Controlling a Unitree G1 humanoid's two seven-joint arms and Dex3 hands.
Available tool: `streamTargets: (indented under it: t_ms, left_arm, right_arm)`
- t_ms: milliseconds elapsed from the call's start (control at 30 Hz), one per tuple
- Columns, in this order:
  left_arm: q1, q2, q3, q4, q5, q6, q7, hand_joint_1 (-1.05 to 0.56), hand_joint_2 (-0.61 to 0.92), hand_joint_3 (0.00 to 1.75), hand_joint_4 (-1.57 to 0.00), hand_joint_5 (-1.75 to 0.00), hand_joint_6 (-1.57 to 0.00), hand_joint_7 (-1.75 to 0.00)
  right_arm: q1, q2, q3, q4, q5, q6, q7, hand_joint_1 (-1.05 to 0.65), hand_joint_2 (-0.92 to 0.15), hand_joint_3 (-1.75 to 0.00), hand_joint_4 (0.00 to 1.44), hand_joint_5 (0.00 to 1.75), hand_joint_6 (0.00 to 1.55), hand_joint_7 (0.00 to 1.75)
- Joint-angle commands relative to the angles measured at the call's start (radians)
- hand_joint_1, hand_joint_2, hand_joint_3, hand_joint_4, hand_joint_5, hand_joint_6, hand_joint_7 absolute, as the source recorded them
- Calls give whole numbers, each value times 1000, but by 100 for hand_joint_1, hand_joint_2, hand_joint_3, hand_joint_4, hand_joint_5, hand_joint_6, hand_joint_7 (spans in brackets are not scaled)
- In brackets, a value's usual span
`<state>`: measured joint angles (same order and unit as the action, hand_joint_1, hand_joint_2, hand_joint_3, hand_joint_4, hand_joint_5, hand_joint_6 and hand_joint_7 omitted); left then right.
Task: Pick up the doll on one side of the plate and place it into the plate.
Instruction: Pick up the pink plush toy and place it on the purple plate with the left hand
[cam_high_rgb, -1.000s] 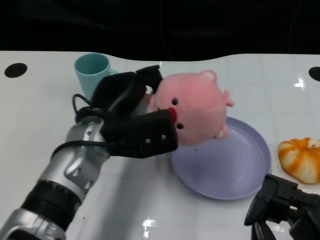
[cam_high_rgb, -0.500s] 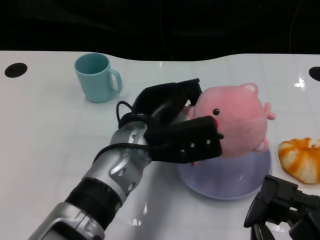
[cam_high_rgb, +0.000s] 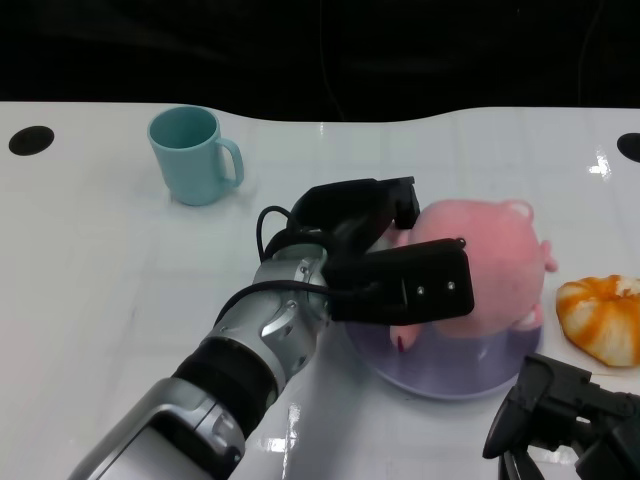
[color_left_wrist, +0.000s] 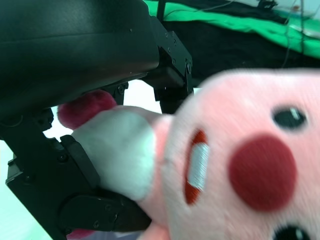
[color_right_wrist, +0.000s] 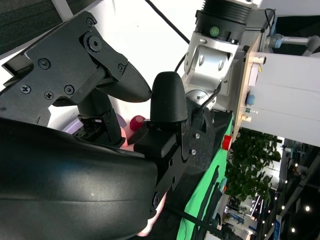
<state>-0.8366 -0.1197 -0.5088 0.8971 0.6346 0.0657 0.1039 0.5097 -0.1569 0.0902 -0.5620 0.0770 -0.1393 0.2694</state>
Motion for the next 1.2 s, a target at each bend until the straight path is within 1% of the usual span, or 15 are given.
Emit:
streamTargets:
  t_ms: [33, 67, 100, 133, 167, 200, 267, 333, 367, 433, 567, 867, 1000, 1100, 1200]
  left_arm:
    - [-43, -4, 10, 12, -31, 22, -84, -29, 88, 15, -72, -169, -89, -33]
    - [-38, -3, 18, 5, -50, 15, -107, -30, 90, 12, -70, -167, -85, -23]
    - [-34, -2, 25, 0, -62, 10, -120, -33, 91, 12, -64, -157, -77, -15]
    - [-29, 2, 30, -11, -81, 4, -156, -35, 91, 12, -61, -150, -73, -10]
    - [-25, 6, 32, -20, -94, 2, -186, -48, 92, 19, -39, -104, -54, -4]
    - [-23, 13, 26, -30, -97, -2, -216, -53, 92, 22, -34, -79, -46, -2]
    - [-17, 24, 13, -46, -99, -7, -255, -73, 92, 30, -13, -41, -22, 0]
    - [-13, 31, 3, -61, -94, -9, -274, -82, 92, 34, -3, -31, -13, 0]
    - [-13, 37, -5, -70, -85, -10, -281, -87, 92, 39, -1, -18, -6, -1]
    - [-14, 52, -25, -85, -66, -19, -290, -95, 92, 46, 0, -4, -1, 0]
    - [-9, 77, -38, -121, -51, -22, -301, -103, 92, 54, 0, 0, 0, 0]
    - [68, 152, -34, -289, -52, -27, -327, -103, 92, 53, 0, 0, 0, 0]
    - [146, 234, 1, -476, -75, -27, -389, -102, 92, 52, 0, 0, 0, 0]
    - [194, 261, 37, -566, -120, -19, -434, -102, 92, 50, 0, 0, 0, 0]
    - [256, 302, 85, -659, -181, -45, -463, -99, 92, 47, -5, -3, -3, -1]
  right_arm:
    - [6, -5, -1, -11, 4, 1, -6, -22, -44, -135, 69, 175, 61, 152]
    - [5, -5, -1, -12, 5, 1, -6, -22, -44, -136, 69, 175, 61, 152]
    - [5, -6, -1, -12, 5, 1, -5, -22, -44, -136, 69, 175, 61, 152]
    - [5, -6, -2, -11, 4, 0, -6, -22, -44, -136, 69, 175, 61, 152]
    - [5, -6, -3, -10, 3, 0, -6, -22, -44, -136, 69, 175, 61, 152]
    - [5, -6, -3, -10, 5, 0, -5, -22, -44, -136, 69, 175, 61, 152]
    - [4, -6, -4, -10, 9, 1, -4, -22, -44, -137, 69, 175, 62, 152]
    - [3, -5, -5, -8, 11, -1, -3, -22, -43, -137, 69, 175, 62, 152]
    - [2, -5, -5, -6, 13, -2, -3, -22, -43, -138, 69, 175, 62, 152]
    - [1, -5, -6, -5, 17, 0, -1, -21, -43, -138, 70, 175, 62, 152]
    - [0, -7, -8, -6, 17, 6, -2, -22, -43, -138, 70, 175, 62, 152]
    - [-6, -6, -11, 1, 16, -1, -1, -21, -43, -140, 70, 175, 62, 153]
    - [-11, -9, -16, 7, 21, -6, 4, -20, -43, -141, 70, 175, 62, 154]
    - [-13, -6, -15, 10, 18, -8, 2, -21, -43, -141, 70, 175, 62, 154]
    - [-12, -6, -14, 5, 14, 4, -2, -21, -42, -141, 71, 175, 62, 154]
